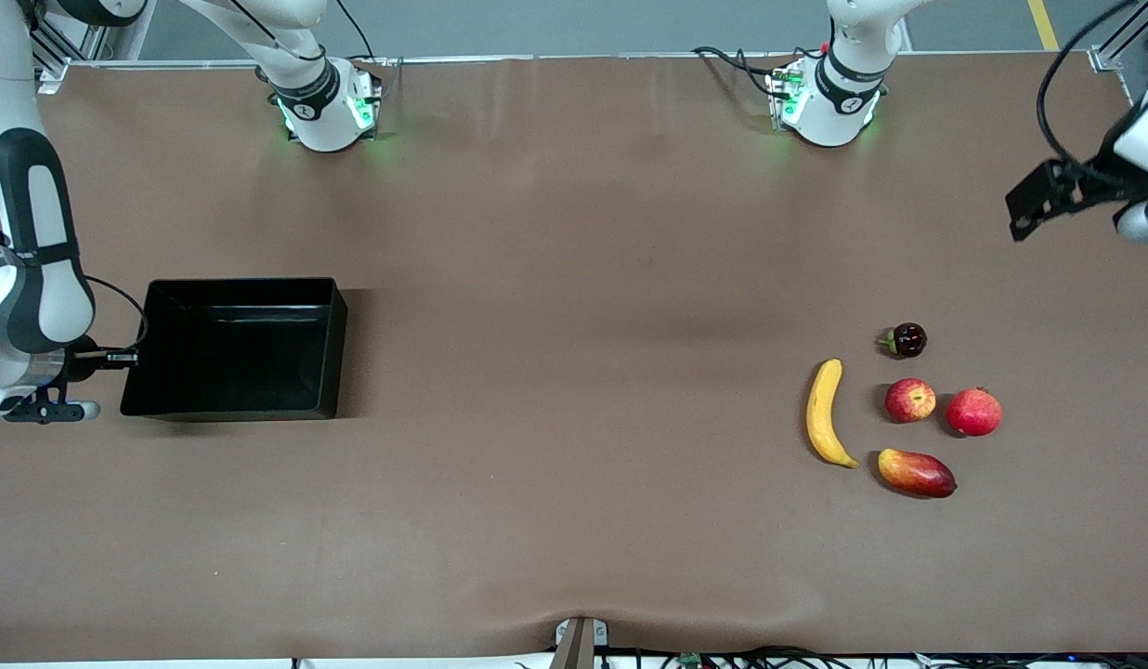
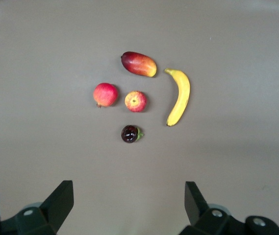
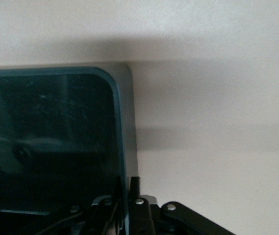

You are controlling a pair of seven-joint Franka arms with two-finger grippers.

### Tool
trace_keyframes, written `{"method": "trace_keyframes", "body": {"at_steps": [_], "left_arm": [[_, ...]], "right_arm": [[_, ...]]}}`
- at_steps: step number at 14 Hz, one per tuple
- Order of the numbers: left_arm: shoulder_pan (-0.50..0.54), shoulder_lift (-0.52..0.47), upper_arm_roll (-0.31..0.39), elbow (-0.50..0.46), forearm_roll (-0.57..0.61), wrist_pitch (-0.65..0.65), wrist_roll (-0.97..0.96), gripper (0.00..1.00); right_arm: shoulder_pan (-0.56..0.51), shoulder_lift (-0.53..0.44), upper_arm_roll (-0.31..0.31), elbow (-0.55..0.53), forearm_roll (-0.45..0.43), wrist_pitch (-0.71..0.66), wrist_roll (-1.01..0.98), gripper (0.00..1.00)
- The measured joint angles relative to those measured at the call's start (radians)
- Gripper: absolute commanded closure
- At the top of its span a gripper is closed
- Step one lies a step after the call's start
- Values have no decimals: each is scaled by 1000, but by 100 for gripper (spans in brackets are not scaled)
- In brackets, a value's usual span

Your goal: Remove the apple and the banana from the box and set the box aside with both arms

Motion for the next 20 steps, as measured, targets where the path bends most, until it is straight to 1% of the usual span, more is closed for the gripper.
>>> {"method": "trace_keyframes", "body": {"at_steps": [2, 3, 4, 5, 7, 9, 11, 12, 14, 15, 17, 20], "left_arm": [[7, -24, 6, -3, -29, -19, -1, 0], [3, -35, 29, -8, -57, -24, 4, 0], [-20, -49, 75, -24, -84, -28, 21, 0], [-63, -65, 140, -47, -103, -29, 38, 0], [-178, -104, 271, -109, -118, -28, 44, 0], [-279, -145, 365, -166, -119, -28, 43, 0], [-369, -187, 446, -217, -119, -23, 42, 0], [-400, -203, 478, -234, -119, -22, 42, 0], [-415, -215, 500, -246, -120, -21, 46, 0], [-415, -215, 502, -248, -121, -19, 47, 0], [-415, -213, 504, -250, -122, -9, 48, 0], [-414, -209, 509, -237, -122, 3, 48, 0]], "right_arm": [[0, 1, 4, -1, 0, -1, -1, 0], [0, 0, 5, 1, 0, -3, -1, 0], [0, -2, 6, 8, 0, -14, -3, 0], [0, -8, 8, 27, 0, -47, -8, 0], [3, -32, 18, 115, 0, -198, -18, 0], [13, -65, 27, 213, 4, -352, -21, 0], [23, -85, 51, 308, 5, -417, -42, 0], [33, -86, 63, 375, -2, -473, -57, 0], [65, -88, 72, 504, -23, -555, -70, 0], [85, -90, 73, 544, -37, -573, -74, 0], [112, -97, 75, 595, -44, -579, -77, 0], [134, -154, 77, 634, -44, -614, -78, 0]]}}
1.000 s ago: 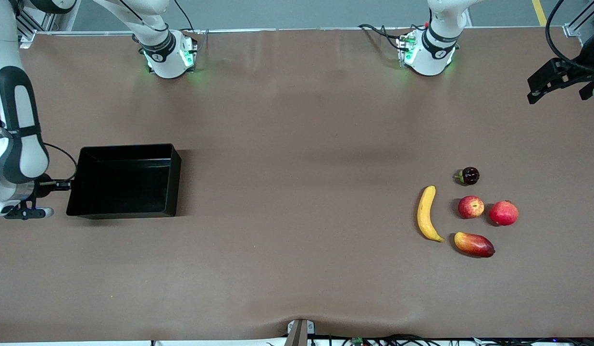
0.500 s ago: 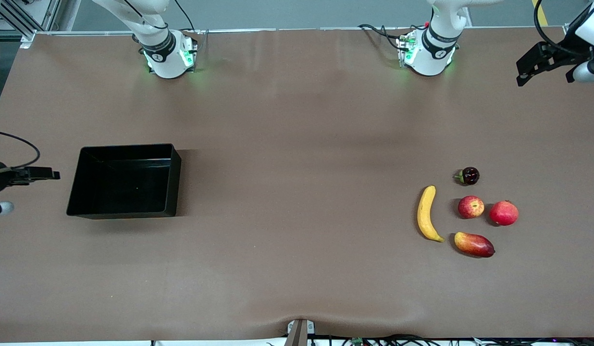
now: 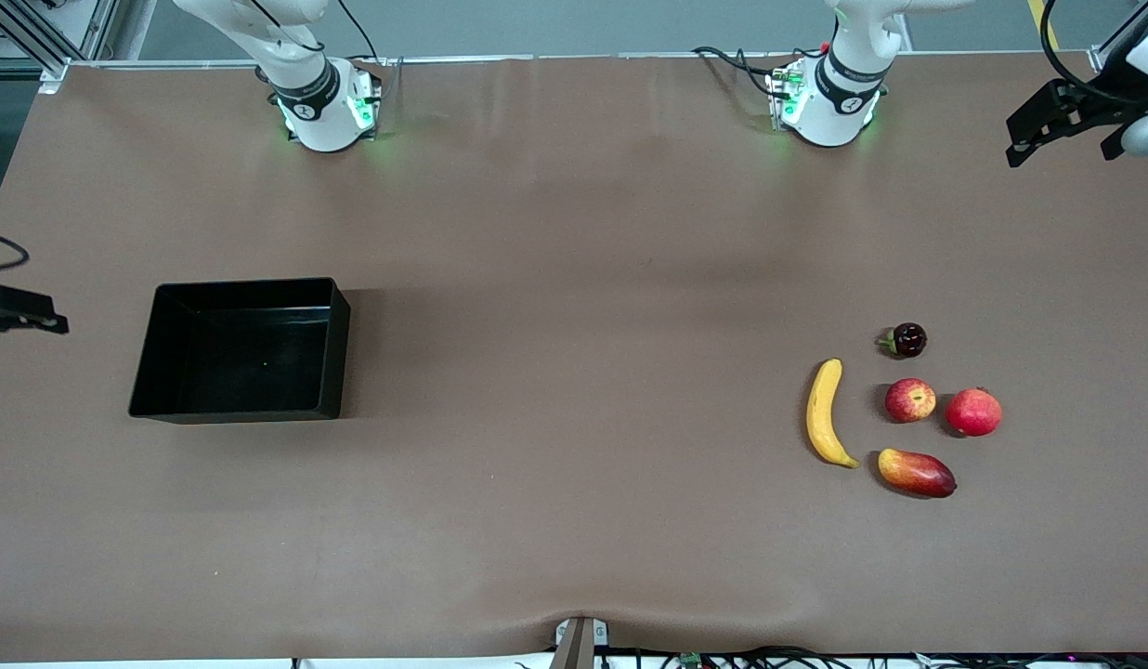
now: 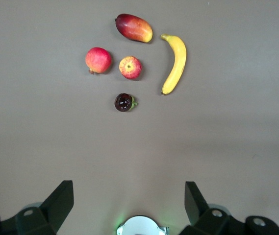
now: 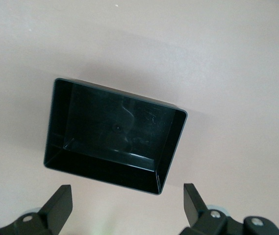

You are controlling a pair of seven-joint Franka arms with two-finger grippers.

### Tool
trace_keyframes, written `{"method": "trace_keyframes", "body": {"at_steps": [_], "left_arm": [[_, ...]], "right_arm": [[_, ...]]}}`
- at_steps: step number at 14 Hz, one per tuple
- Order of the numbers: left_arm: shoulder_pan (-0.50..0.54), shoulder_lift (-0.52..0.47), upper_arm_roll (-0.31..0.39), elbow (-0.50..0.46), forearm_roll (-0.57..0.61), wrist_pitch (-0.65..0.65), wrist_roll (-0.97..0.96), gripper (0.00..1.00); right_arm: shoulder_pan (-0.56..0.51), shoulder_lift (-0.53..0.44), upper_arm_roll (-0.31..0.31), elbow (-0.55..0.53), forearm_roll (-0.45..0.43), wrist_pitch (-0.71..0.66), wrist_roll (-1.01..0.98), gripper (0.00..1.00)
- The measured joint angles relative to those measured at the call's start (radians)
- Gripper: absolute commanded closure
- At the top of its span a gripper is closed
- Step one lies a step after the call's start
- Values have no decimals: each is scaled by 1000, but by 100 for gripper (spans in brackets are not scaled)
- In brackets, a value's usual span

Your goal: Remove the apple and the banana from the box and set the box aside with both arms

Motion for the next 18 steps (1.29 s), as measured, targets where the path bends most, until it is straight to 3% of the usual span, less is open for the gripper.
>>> {"method": "trace_keyframes", "body": {"at_steps": [6, 9, 13, 18], "left_arm": [[32, 21, 19, 30, 0, 2, 12, 0], [39, 34, 19, 30, 0, 2, 40, 0], [63, 35, 20, 27, 0, 0, 59, 0], [84, 30, 19, 27, 0, -11, 65, 0]], "right_arm": [[30, -167, 3, -25, 2, -142, 77, 0], [83, -246, 8, -153, 2, -123, 208, 0], [92, -404, 12, -382, 5, -27, 233, 0], [126, -447, 38, -435, 11, -26, 545, 0]]}}
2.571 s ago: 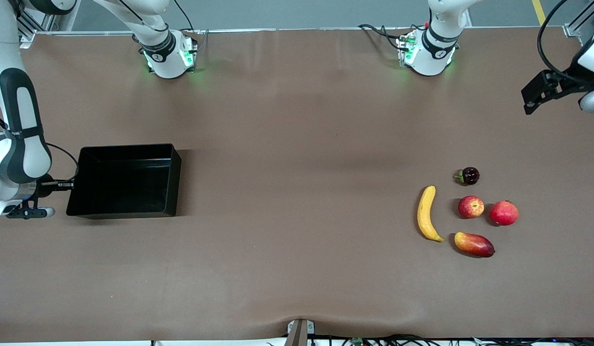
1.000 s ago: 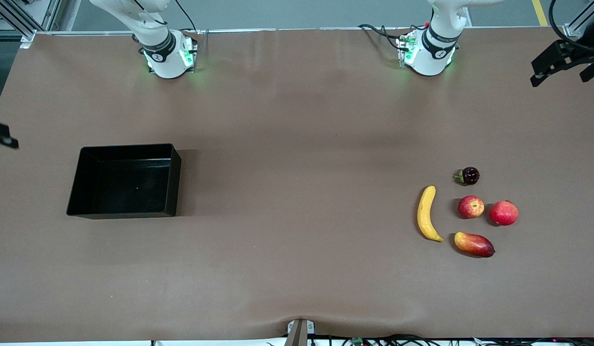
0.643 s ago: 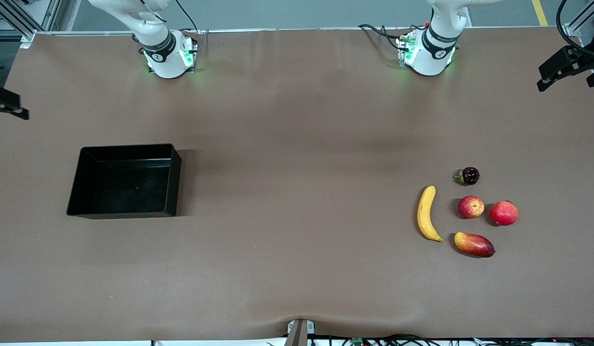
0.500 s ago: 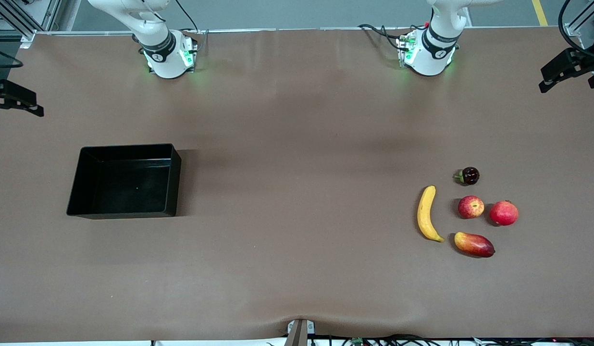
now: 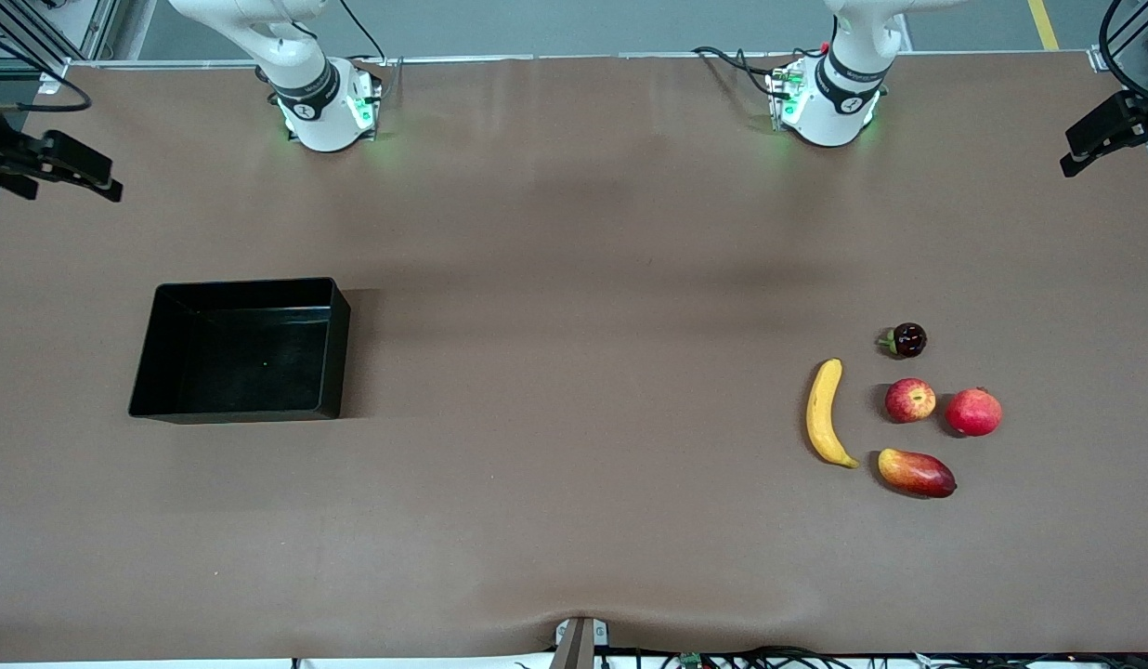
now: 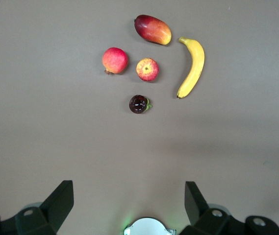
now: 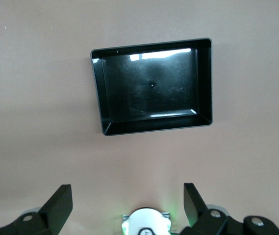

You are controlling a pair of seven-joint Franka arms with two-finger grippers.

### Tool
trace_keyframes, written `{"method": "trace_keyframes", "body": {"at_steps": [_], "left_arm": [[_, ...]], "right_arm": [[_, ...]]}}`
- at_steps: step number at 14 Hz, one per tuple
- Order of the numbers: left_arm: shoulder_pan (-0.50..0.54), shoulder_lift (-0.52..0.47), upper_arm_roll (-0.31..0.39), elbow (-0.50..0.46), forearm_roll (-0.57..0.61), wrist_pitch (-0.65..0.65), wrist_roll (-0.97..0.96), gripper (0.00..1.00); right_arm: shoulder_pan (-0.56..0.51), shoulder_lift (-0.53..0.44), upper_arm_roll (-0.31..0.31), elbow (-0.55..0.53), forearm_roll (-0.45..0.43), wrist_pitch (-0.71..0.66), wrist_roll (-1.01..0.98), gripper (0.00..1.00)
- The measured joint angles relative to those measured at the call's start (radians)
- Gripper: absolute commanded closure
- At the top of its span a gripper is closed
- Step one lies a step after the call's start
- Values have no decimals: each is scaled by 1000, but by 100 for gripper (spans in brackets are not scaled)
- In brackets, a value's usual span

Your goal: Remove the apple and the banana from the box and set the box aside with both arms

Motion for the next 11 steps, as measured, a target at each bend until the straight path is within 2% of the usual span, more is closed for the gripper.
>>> {"method": "trace_keyframes", "body": {"at_steps": [6, 11], "left_arm": [[-4, 0, -55, 19, 25, -1, -1, 0], [-6, 8, -58, 28, 18, -1, -1, 0]], "right_arm": [[0, 0, -7, -7, 0, 47, -23, 0], [-37, 0, -23, -10, 23, 53, -108, 0]]}}
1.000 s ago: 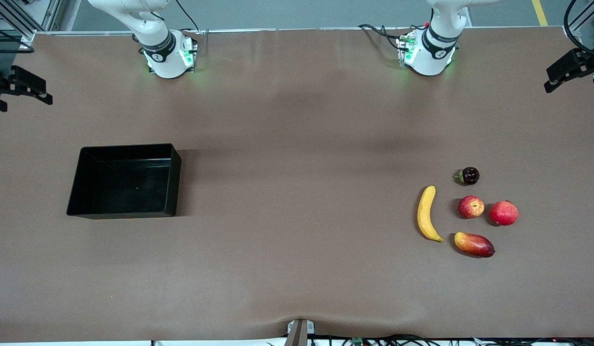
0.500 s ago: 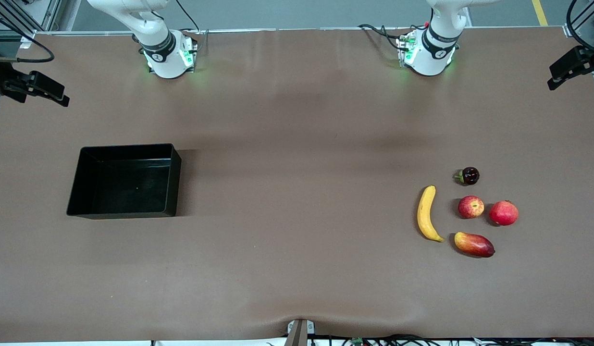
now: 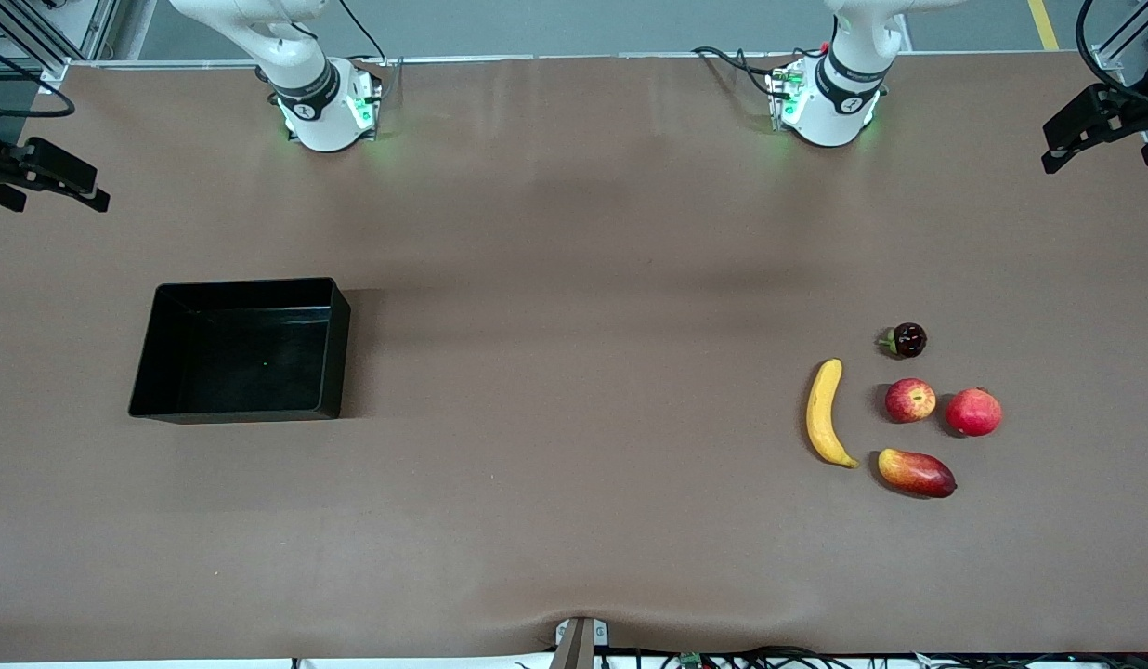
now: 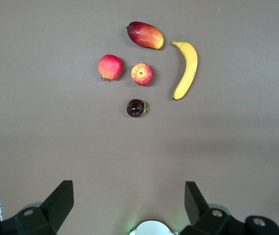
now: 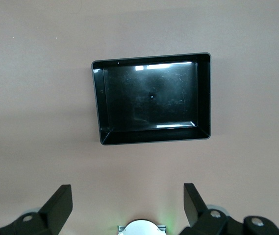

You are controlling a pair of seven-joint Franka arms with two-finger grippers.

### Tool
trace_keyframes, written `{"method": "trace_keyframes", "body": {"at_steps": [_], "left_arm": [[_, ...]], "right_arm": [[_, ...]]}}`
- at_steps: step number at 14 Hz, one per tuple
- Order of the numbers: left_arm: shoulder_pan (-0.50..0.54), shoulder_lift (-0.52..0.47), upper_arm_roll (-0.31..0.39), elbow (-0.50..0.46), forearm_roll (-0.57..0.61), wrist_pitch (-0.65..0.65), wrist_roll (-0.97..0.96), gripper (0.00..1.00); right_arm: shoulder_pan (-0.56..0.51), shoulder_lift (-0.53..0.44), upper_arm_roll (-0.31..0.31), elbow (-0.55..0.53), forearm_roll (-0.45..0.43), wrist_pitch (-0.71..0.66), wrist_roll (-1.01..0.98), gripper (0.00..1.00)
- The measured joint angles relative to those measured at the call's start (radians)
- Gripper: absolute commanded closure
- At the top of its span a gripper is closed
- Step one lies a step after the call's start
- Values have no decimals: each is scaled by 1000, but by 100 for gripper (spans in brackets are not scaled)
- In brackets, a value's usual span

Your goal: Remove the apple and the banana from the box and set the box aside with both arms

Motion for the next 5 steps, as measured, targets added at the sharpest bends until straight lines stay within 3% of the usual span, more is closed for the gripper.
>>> {"method": "trace_keyframes", "body": {"at_steps": [5], "left_arm": [[0, 0, -6, 0, -69, 0, 0, 0]], "right_arm": [[-3, 0, 0, -4, 2, -2, 0, 0]]}}
